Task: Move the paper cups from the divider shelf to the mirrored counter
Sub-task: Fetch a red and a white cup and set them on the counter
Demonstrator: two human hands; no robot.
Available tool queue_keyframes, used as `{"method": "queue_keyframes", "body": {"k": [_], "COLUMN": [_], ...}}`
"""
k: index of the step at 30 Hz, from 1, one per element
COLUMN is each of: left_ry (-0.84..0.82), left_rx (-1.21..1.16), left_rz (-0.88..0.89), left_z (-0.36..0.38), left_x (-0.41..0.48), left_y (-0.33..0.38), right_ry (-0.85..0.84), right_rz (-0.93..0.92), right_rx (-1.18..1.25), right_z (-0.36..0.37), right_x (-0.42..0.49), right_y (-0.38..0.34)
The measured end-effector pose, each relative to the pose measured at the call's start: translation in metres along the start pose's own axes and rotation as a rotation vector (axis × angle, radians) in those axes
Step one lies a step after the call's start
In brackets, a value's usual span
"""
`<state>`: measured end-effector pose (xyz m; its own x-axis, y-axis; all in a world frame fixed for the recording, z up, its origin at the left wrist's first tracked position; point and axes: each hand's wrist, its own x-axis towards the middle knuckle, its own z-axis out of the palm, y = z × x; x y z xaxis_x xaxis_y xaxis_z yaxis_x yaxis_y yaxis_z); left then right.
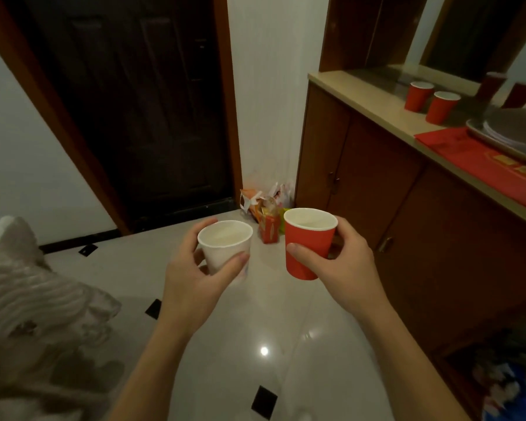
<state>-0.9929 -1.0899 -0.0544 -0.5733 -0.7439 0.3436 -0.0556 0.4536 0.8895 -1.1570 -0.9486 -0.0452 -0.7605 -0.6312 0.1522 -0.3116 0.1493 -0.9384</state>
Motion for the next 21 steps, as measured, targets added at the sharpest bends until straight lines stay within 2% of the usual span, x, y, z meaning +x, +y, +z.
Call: {"method": "queue_keyframes", "body": {"k": [5, 10, 21], "left_ry": [-0.031, 0.014, 0.048], "left_rx": [-0.015, 0.007, 0.025], "left_rz": [-0.017, -0.019, -0.019], "left_z": [0.026, 0.050, 0.108], "left_x": [0.075, 0.172, 0.359], "left_y": [-0.036, -0.070, -0.107], "right_ry": [-0.028, -0.029, -0.060], "right_rz": [-0.020, -0.038, -0.030], "right_rx": [0.026, 0.037, 0.054], "right_z": [0.019, 0.031, 0.037], "right_x": [0.087, 0.192, 0.393], "right_y": [0.022, 0.041, 0.067]}}
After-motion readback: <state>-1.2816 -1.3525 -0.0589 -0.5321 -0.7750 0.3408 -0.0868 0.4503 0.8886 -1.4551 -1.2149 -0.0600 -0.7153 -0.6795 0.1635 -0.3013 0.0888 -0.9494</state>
